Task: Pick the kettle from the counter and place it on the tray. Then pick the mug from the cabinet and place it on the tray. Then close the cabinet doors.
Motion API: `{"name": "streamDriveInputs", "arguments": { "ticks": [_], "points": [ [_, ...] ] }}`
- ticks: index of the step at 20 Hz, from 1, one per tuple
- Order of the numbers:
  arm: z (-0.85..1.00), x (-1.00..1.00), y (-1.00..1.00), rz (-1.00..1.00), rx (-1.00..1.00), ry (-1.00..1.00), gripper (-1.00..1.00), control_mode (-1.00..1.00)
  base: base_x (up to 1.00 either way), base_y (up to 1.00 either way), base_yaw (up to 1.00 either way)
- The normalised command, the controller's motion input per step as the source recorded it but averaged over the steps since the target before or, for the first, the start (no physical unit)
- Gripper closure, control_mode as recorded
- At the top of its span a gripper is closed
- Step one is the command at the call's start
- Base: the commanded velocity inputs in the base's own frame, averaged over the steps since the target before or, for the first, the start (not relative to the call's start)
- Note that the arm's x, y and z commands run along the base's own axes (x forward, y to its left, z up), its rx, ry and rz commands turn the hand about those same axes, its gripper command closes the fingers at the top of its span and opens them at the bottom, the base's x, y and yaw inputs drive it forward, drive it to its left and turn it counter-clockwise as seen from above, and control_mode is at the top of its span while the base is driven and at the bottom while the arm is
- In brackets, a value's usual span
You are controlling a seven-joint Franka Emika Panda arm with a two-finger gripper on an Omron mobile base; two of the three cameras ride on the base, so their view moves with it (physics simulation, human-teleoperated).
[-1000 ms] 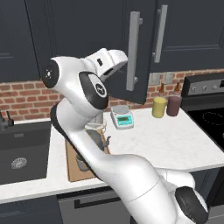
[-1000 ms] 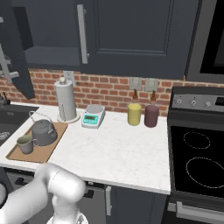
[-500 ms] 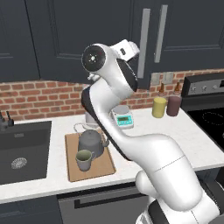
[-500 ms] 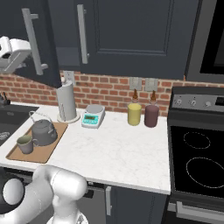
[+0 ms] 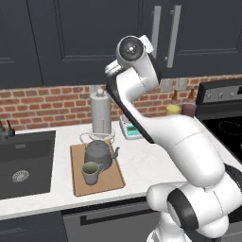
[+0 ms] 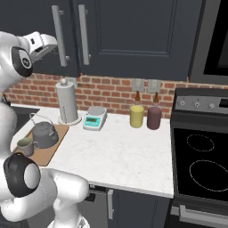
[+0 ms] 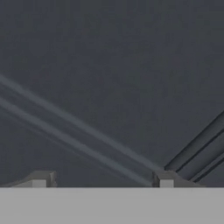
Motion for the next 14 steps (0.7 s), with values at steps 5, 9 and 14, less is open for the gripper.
{"name": "streamDriveInputs", "arguments": {
  "ticks": [5, 9, 14],
  "points": [
    [0.00, 0.83, -0.32, 0.16, 0.08, 0.00, -1.00, -1.00, 0.00, 0.00, 0.00],
    [0.00, 0.78, -0.22, 0.14, 0.05, 0.00, -1.00, -1.00, 0.00, 0.00, 0.00],
    [0.00, 0.67, -0.19, 0.11, 0.04, 0.00, -1.00, -1.00, 0.00, 0.00, 0.00]
  ]
}}
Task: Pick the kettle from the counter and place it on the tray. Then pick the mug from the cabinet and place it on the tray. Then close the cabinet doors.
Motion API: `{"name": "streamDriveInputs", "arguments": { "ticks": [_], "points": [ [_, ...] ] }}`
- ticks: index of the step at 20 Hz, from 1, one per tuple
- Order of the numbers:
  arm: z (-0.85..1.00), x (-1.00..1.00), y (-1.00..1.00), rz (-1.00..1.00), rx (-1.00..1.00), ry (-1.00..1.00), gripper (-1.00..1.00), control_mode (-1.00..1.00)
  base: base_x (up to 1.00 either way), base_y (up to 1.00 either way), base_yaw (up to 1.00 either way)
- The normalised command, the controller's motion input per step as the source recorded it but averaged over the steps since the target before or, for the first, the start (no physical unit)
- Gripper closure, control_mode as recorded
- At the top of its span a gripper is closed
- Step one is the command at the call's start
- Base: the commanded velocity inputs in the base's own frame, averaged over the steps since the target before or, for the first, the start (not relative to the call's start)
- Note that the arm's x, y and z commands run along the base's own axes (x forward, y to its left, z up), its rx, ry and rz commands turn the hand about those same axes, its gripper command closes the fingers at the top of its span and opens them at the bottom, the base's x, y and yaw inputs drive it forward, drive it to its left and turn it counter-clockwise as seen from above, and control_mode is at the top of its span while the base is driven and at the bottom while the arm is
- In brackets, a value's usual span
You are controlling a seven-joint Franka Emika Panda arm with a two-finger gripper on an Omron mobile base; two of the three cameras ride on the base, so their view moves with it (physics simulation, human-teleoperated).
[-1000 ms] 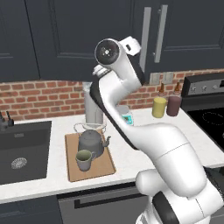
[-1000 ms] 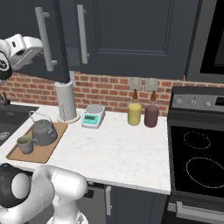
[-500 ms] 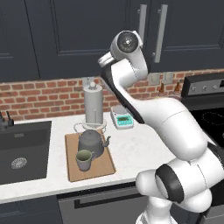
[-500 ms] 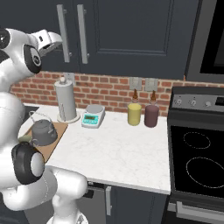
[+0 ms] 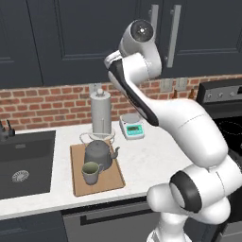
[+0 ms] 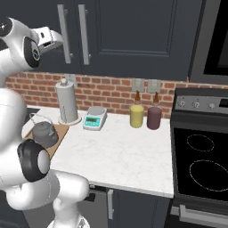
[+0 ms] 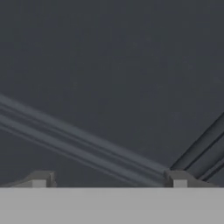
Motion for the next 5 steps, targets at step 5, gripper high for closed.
{"name": "streamDriveInputs", "arguments": {
  "ticks": [5],
  "points": [
    [-0.10, 0.44, -0.16, 0.07, 0.02, -0.01, -1.00, -1.00, 0.00, 0.00, 0.00]
  ]
}}
